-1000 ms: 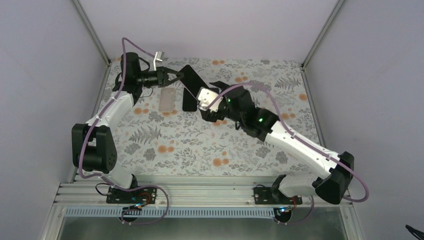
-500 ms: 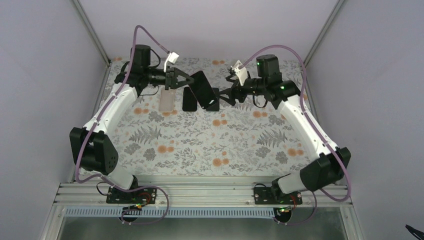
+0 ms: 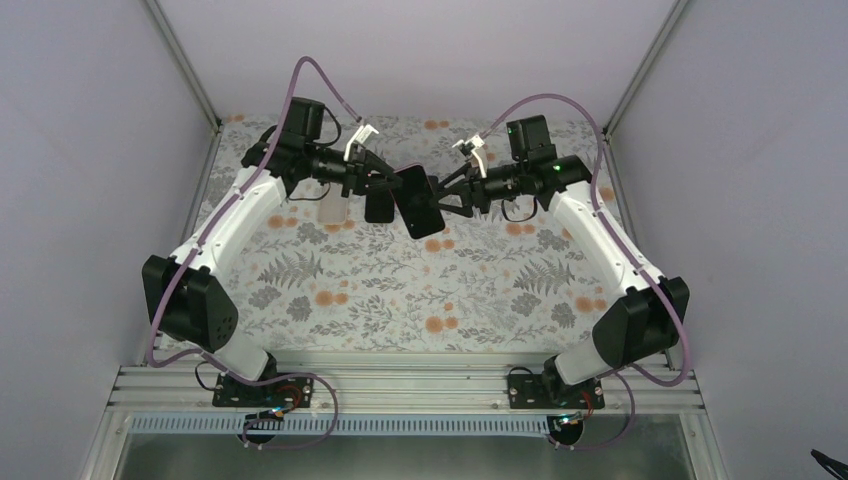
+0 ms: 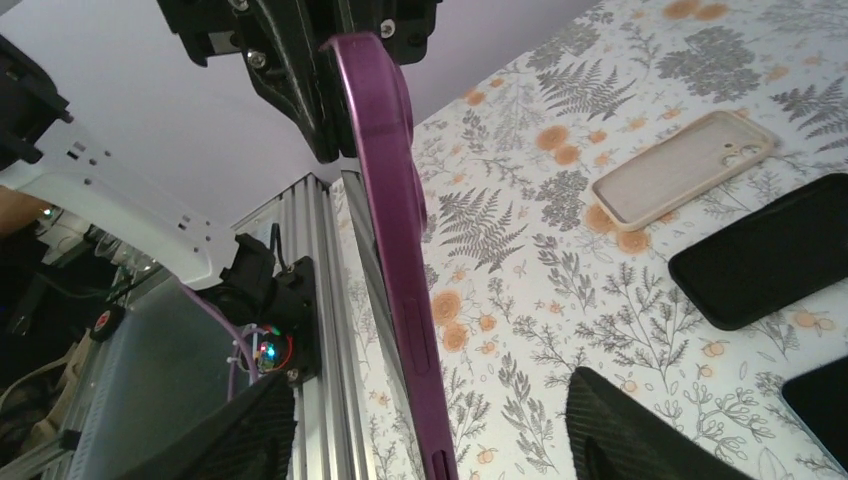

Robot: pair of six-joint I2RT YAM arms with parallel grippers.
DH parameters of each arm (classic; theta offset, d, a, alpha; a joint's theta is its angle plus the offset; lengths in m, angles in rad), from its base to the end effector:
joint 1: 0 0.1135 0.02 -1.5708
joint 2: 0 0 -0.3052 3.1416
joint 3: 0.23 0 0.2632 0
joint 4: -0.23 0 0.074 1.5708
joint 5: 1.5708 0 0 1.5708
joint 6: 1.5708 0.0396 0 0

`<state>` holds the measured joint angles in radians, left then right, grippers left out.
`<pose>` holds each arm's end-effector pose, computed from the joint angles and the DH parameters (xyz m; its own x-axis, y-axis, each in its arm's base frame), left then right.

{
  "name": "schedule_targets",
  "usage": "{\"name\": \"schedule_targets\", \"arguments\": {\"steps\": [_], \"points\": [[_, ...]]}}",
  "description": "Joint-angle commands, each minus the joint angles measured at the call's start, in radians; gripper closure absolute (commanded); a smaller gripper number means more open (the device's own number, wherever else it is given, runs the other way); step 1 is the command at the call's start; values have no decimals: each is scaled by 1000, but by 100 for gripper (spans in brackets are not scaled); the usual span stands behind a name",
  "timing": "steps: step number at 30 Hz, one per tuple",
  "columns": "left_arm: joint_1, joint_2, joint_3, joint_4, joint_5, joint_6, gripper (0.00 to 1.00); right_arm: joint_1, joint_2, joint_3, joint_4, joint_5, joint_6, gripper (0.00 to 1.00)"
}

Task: Take the phone out of the phone case
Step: Place the phone at the center of the board.

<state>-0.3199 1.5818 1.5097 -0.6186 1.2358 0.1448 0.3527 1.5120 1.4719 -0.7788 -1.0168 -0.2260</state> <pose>0.3208 -0.1457 0.4046 -0.4838 0.2102 -0.8496 0.8734 0.0534 -0.4841 0.2937 0.1440 0.3986 -0.5051 -0.3115 -0.8048 -0.8619 0.2291 0.4523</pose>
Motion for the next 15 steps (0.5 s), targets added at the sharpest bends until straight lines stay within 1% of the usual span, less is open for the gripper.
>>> {"name": "schedule_targets", "arguments": {"steps": [1,3,5,6,12,15], "points": [[-17,-3,51,10,56,36,98,3,16,-32,6,-76,49,41],[-21,-1,53,11,55,35,98,5,17,-38,13,-75,58,47],[-25,2,55,10,48,33,98,11,17,-42,21,-70,67,51],[-26,4,55,11,45,31,98,14,16,-42,25,-67,70,55],[-36,20,61,13,35,26,98,32,20,-42,35,-52,80,67],[-40,28,68,11,33,27,98,35,19,-43,42,-47,88,77]]}}
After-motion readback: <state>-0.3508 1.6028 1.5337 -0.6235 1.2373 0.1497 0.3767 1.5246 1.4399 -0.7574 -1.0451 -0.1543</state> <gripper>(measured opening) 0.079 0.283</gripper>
